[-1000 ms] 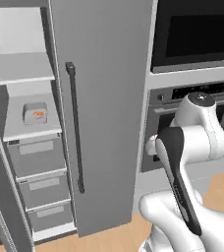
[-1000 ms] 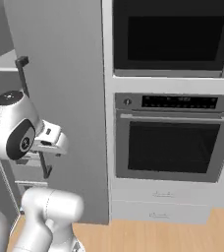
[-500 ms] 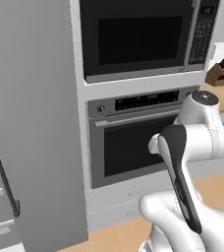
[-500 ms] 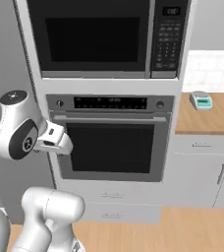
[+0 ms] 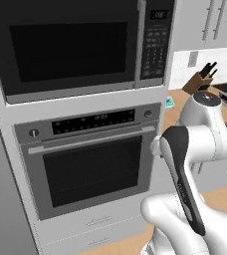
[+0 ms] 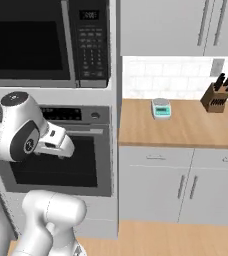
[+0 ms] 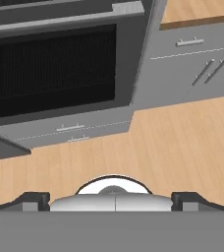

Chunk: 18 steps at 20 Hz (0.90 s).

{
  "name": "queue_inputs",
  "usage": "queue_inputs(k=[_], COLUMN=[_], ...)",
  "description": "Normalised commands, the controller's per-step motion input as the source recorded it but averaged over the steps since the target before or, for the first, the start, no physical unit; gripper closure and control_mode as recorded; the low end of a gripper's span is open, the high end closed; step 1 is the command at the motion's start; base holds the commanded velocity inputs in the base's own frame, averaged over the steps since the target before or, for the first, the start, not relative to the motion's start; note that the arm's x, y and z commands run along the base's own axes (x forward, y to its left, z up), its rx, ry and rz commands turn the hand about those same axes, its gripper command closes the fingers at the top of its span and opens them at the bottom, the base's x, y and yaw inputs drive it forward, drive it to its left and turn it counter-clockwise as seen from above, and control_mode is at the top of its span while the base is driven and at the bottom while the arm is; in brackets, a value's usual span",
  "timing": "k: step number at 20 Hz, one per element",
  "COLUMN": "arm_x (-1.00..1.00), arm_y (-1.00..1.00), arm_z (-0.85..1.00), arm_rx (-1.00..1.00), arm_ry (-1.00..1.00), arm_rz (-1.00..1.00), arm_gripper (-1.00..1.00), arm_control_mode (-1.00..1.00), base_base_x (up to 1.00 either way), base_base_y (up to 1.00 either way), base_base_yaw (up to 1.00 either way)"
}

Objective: Take the meat container that has the shrimp and place it on the second highest rack of the freezer. Then take the vegetable container that has the lemon wedge and eggplant and place it on the highest rack of the freezer.

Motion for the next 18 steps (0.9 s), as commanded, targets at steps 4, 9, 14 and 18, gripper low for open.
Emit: queue_inputs(k=[4, 9, 14, 18], arm_x=[0.00, 0.00, 0.00, 0.00], arm_y=[0.00, 0.00, 0.00, 0.00], arm_z=[0.00, 0.00, 0.00, 0.00], arm_rx=[0.00, 0.00, 0.00, 0.00], arm_ry=[0.00, 0.00, 0.00, 0.00], arm_rz=[0.00, 0.00, 0.00, 0.00], arm_gripper=[-1.00, -1.00, -1.00, -1.00], arm_control_mode=[1.00, 1.00, 1.00, 1.00], base_base_x=[0.23, 0.45, 0.72, 0.97], base_base_y=[-1.00, -1.00, -0.98, -0.82], base_base_yaw=[0.00, 0.00, 0.00, 0.01])
